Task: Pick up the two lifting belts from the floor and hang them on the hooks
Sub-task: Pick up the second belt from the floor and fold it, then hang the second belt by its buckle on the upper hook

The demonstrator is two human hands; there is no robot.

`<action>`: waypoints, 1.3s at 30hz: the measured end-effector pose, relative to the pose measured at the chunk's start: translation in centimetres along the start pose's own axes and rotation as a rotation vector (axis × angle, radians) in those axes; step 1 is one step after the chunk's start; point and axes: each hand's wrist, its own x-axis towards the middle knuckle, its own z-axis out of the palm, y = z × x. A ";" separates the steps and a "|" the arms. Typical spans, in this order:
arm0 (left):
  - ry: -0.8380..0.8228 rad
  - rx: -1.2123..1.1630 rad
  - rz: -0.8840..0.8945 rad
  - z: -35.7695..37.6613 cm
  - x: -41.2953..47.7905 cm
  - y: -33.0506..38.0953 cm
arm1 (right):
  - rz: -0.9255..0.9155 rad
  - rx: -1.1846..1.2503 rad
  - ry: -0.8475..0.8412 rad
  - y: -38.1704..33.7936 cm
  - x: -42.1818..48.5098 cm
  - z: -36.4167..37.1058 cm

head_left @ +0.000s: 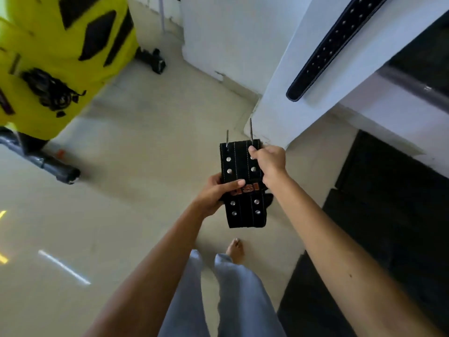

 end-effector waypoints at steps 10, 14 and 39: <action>0.266 0.195 0.420 10.2 -7.7 11.5 | -0.355 0.096 0.031 -11.2 -8.7 -6.8; 0.311 0.265 0.571 13.5 -9.4 15.6 | -0.362 0.210 -0.114 -12.6 -11.7 -9.8; 0.304 0.500 0.888 17.4 -16.7 26.9 | -0.502 0.366 -0.324 -28.3 -17.9 -15.0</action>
